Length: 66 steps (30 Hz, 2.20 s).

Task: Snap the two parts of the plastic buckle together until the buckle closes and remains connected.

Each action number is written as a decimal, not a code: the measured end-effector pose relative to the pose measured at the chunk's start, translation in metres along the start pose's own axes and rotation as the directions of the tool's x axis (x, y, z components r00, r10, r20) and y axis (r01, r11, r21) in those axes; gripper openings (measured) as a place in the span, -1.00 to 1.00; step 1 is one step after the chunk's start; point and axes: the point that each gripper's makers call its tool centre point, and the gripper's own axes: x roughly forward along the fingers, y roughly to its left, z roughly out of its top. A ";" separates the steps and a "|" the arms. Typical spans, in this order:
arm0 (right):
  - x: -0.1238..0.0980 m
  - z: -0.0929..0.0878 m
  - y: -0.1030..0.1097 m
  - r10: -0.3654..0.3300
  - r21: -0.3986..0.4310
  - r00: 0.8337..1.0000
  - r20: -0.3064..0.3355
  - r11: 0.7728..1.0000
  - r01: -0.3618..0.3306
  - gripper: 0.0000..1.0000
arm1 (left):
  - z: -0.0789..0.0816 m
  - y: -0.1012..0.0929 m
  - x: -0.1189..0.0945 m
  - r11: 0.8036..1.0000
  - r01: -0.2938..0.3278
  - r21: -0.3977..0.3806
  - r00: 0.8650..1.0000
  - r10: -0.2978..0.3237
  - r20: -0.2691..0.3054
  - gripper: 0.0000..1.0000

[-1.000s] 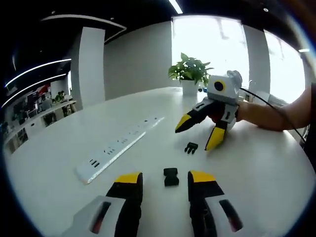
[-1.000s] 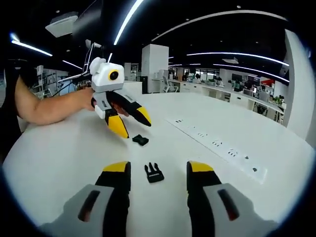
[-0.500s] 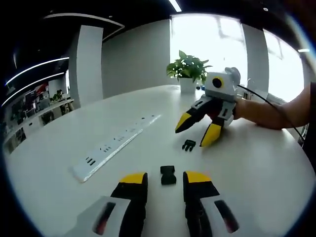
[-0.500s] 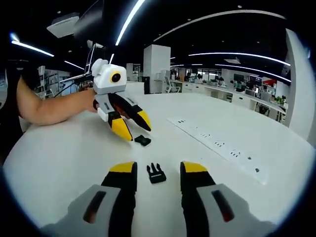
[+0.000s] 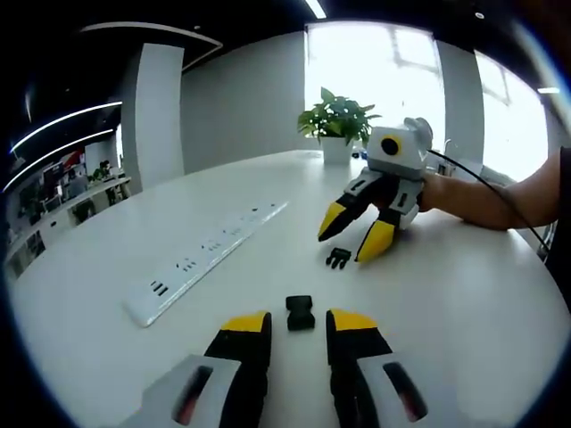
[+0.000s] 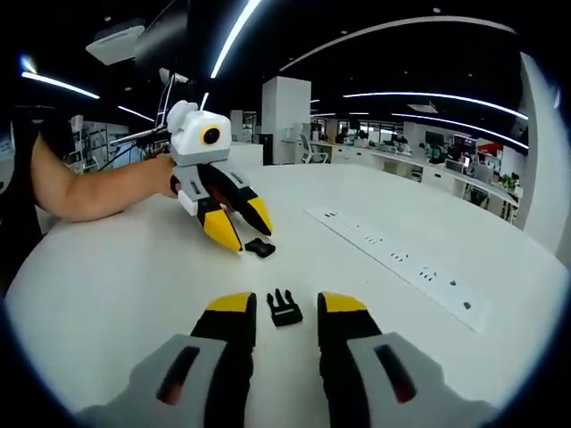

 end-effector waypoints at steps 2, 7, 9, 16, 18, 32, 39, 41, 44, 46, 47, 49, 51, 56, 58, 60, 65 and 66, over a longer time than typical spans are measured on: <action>0.000 -0.001 0.001 0.004 -0.001 1.000 -0.002 1.000 -0.004 -0.52 | -0.002 0.000 0.001 1.000 0.000 0.003 1.000 0.001 -0.007 -0.53; 0.000 -0.001 0.000 0.007 -0.001 1.000 -0.004 1.000 -0.007 -0.51 | -0.002 -0.001 0.001 1.000 0.005 0.004 1.000 -0.005 -0.005 -0.53; 0.000 -0.002 0.002 0.017 -0.006 1.000 -0.009 1.000 -0.017 -0.51 | -0.001 -0.001 0.001 1.000 0.005 0.004 1.000 -0.005 -0.005 -0.53; 0.002 -0.007 0.003 0.043 -0.010 0.999 -0.033 0.999 -0.043 -0.52 | -0.003 -0.001 0.002 1.000 0.007 0.004 1.000 -0.007 -0.010 -0.56; 0.002 -0.007 0.002 0.044 -0.014 0.998 -0.033 0.999 -0.044 -0.54 | -0.003 -0.002 0.002 1.000 0.010 0.006 1.000 -0.010 -0.012 -0.57; 0.004 -0.005 0.003 0.054 -0.020 0.998 -0.027 0.998 -0.054 -0.63 | -0.004 -0.001 0.002 1.000 0.008 0.000 1.000 -0.008 -0.009 -0.63; 0.004 -0.006 0.007 0.071 -0.011 0.997 -0.033 0.997 -0.072 -0.73 | -0.003 0.001 0.002 1.000 -0.001 0.002 1.000 0.001 -0.008 -0.66; 0.004 -0.006 0.006 0.063 -0.007 0.997 -0.034 0.998 -0.064 -0.73 | -0.003 0.001 0.003 1.000 -0.003 0.002 1.000 0.003 -0.009 -0.66; 0.003 -0.006 0.003 0.047 -0.001 0.998 -0.033 0.999 -0.047 -0.66 | -0.003 0.000 0.003 1.000 0.002 0.001 1.000 -0.002 -0.007 -0.66; 0.003 -0.006 0.004 0.049 0.002 0.998 -0.031 0.999 -0.049 -0.60 | -0.002 -0.001 0.003 1.000 0.008 0.001 1.000 -0.008 -0.006 -0.66; 0.003 -0.006 0.005 0.052 0.003 0.998 -0.031 0.999 -0.051 -0.60 | -0.002 -0.001 0.004 1.000 0.008 0.001 1.000 -0.008 -0.006 -0.66; 0.003 -0.006 0.005 0.055 0.001 0.998 -0.031 0.999 -0.054 -0.60 | -0.002 -0.001 0.004 1.000 0.008 0.004 1.000 -0.008 -0.006 -0.66; 0.003 -0.006 0.005 0.054 -0.002 0.998 -0.031 0.999 -0.054 -0.64 | -0.001 -0.001 0.005 1.000 0.007 0.006 1.000 -0.007 -0.005 -0.66; 0.004 -0.006 0.005 0.053 0.004 0.998 -0.031 0.999 -0.053 -0.65 | -0.002 0.001 0.005 1.000 -0.001 -0.002 1.000 0.001 -0.005 -0.72; 0.004 -0.006 0.005 0.052 0.006 0.998 -0.031 0.999 -0.052 -0.65 | -0.001 0.002 0.005 1.000 -0.004 -0.003 1.000 0.004 -0.004 -0.74; 0.004 -0.006 0.006 0.049 0.008 0.998 -0.031 0.999 -0.049 -0.65 | -0.002 0.002 0.005 1.000 -0.006 -0.003 1.000 0.006 -0.003 -0.74; 0.004 -0.006 0.006 0.045 0.011 0.999 -0.031 0.999 -0.045 -0.68 | -0.001 -0.001 0.005 1.000 0.002 0.007 1.000 -0.002 -0.001 -0.74; 0.005 -0.006 0.006 0.046 0.011 0.998 -0.030 0.999 -0.046 -0.69 | -0.001 -0.002 0.006 1.000 0.003 0.008 1.000 -0.003 0.000 -0.75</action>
